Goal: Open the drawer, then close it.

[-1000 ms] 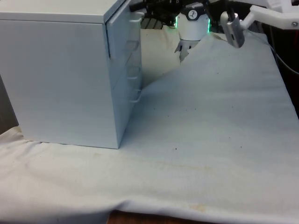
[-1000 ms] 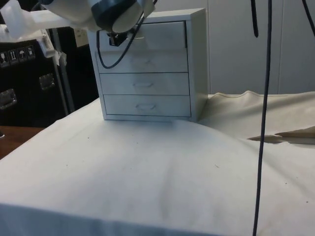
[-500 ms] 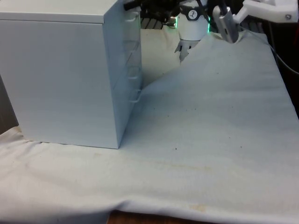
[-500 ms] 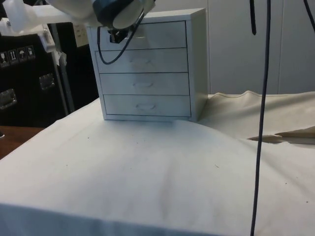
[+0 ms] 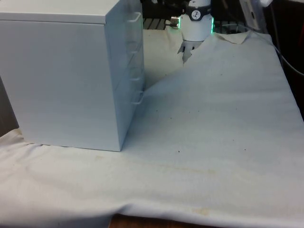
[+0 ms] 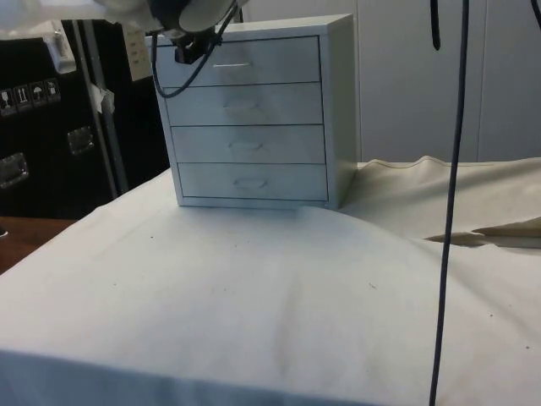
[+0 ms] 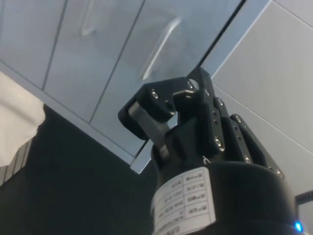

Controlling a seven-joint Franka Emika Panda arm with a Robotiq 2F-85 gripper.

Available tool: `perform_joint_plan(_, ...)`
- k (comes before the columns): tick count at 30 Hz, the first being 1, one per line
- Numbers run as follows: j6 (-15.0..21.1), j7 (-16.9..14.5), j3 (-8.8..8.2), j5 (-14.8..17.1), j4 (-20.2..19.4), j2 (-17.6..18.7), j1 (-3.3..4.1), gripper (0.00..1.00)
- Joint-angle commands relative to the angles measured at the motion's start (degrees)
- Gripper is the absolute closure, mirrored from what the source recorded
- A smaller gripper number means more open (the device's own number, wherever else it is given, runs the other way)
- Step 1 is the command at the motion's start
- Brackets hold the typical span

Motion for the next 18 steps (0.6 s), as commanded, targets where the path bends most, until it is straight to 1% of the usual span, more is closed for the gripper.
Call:
perform_joint_plan(1,0.0,0.11,0.06,0.34,0.06,-0.06,0.06,1.0)
perform_joint_plan(2,0.11,0.06,0.29,1.15,0.0,-0.46,-0.06,1.0)
perform_joint_plan(9,0.8,0.74,0.69,3.72,0.06,-0.63,0.0,1.0)
perform_joint_plan(10,0.34,0.74,0.4,3.09,0.23,-0.29,0.11,1.0)
perform_joint_plan(11,0.92,0.86,0.69,4.13,0.06,-0.69,0.0,1.0)
perform_joint_plan(18,1.95,1.43,0.74,6.93,-0.17,-0.74,0.11,1.0)
